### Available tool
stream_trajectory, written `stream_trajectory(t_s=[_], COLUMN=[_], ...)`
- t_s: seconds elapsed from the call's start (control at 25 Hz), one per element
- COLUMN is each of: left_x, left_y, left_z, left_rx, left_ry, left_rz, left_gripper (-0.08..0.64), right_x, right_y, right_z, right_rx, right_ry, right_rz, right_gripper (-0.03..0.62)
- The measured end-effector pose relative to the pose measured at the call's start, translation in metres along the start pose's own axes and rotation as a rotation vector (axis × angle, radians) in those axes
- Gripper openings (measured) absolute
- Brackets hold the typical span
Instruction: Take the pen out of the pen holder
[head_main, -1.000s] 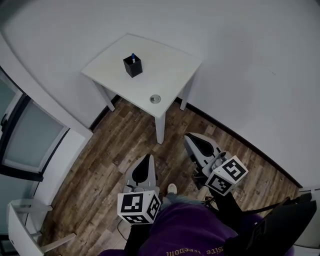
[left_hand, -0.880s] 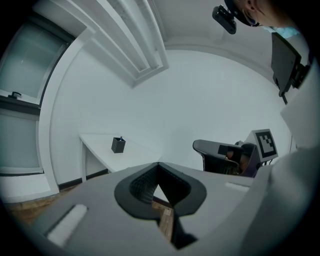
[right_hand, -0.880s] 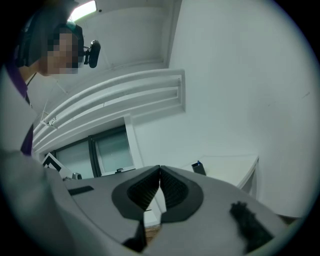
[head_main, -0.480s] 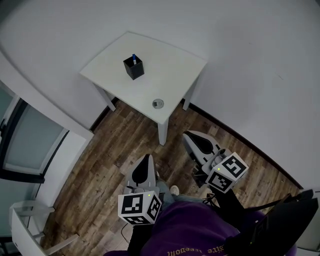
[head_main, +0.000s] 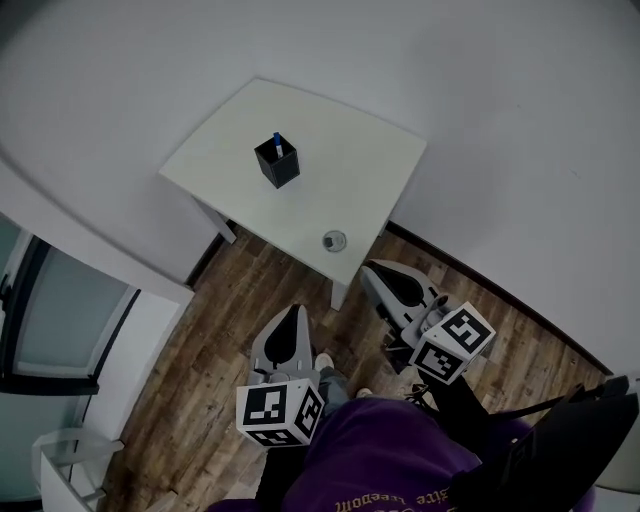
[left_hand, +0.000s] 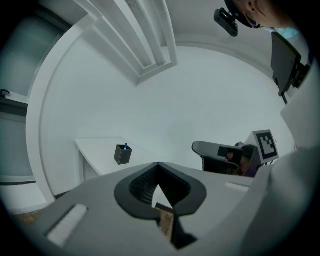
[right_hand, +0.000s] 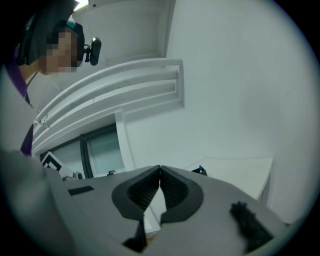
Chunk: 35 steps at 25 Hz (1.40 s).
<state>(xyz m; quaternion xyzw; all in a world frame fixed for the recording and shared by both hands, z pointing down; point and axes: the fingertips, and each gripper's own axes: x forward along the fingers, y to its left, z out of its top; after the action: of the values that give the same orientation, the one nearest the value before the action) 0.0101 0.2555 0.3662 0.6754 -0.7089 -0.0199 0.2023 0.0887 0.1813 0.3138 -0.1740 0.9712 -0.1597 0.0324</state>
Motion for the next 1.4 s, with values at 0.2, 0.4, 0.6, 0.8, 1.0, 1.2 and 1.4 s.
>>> stream_trajectory(t_s=[0.2, 0.4, 0.6, 0.8, 1.0, 1.2, 1.4], left_x=[0.024, 0.043, 0.059, 0.084, 0.118, 0.156, 0.188], left_y=[0.031, 0.058, 0.070, 0.077, 0.084, 0.079, 0.073], left_z=[0.013, 0.020, 0.017, 0.020, 0.031, 0.043, 0.056], left_rx=[0.001, -0.009, -0.032, -0.041, -0.046, -0.051, -0.038], left_ry=[0.005, 0.010, 0.025, 0.032, 0.028, 0.019, 0.007], left_rz=[-0.020, -0.031, -0.025, -0.011, 0.025, 0.048, 0.063], left_gripper=[0.006, 0.006, 0.006, 0.006, 0.006, 0.006, 0.006], right_x=[0.038, 0.066, 0.078, 0.095, 0.119, 0.136, 0.148], right_y=[-0.010, -0.018, -0.031, -0.053, -0.080, -0.114, -0.143], right_z=[-0.002, -0.007, -0.012, -0.010, 0.001, 0.015, 0.023], right_rx=[-0.001, 0.000, 0.009, 0.017, 0.014, 0.017, 0.033], right_ry=[0.000, 0.010, 0.032, 0.045, 0.053, 0.057, 0.068], right_rz=[-0.023, -0.044, -0.061, -0.052, -0.010, 0.025, 0.051], right_gripper=[0.011, 0.011, 0.011, 0.011, 0.011, 0.011, 0.011])
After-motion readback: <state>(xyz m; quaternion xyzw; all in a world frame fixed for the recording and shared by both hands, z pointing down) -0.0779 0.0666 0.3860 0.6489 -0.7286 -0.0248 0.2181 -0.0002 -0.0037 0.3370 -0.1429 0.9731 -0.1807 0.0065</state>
